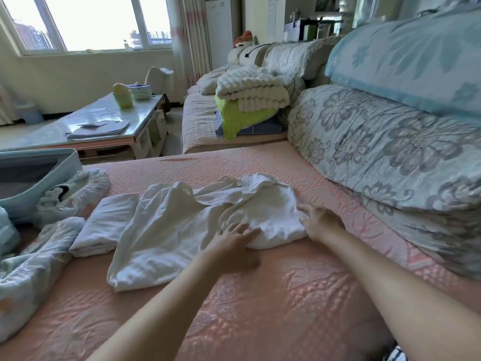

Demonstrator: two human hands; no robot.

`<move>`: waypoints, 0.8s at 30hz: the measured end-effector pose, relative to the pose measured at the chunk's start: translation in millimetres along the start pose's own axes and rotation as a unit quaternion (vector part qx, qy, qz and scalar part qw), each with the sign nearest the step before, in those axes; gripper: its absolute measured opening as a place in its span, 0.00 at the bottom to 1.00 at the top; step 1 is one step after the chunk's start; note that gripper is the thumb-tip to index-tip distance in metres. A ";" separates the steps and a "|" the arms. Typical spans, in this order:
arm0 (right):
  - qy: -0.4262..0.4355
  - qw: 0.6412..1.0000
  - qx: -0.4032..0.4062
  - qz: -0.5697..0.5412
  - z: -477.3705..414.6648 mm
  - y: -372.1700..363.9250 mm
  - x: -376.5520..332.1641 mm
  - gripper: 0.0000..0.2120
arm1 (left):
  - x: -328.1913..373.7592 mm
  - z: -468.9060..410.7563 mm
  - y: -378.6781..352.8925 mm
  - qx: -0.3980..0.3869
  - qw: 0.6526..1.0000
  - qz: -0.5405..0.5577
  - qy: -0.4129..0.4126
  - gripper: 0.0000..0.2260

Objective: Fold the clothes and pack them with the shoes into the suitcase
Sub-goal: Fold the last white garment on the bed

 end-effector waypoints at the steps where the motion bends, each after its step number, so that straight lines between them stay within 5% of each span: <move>1: 0.027 0.999 0.024 -0.008 -0.9 3.7 0.3 0.18 | 1.3 -5.1 -2.8 0.004 1.000 -0.008 0.012 0.33; 6: 0.087 0.986 0.130 0.058 -2.8 29.1 6.0 0.15 | 2.0 -19.5 4.1 0.208 0.974 0.032 -0.081 0.15; 11: 0.028 0.966 0.026 0.255 -0.6 16.5 6.7 0.20 | 36.4 -9.2 0.8 0.137 0.970 0.059 -0.193 0.17; 16: 0.166 0.953 -0.181 0.175 26.5 -14.8 -21.7 0.44 | 1.0 6.8 -3.3 0.077 0.997 0.000 0.016 0.33; 21: 0.173 0.962 -0.096 0.186 22.5 3.8 -38.3 0.17 | -16.6 17.5 10.3 0.034 0.999 0.002 0.035 0.25; 24: 0.134 0.964 -0.184 0.134 27.6 14.4 -28.2 0.08 | 0.2 28.6 31.5 -0.013 0.997 -0.056 0.055 0.12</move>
Point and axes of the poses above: each hand's wrist, its own z-axis away from the middle knuckle, its own y-axis out of the back of the hand, x = y × z, the point moved 6 cm from there along -z, towards the middle knuckle, and after that the axes turned 3 degrees about -x, right-handed, at the moved point
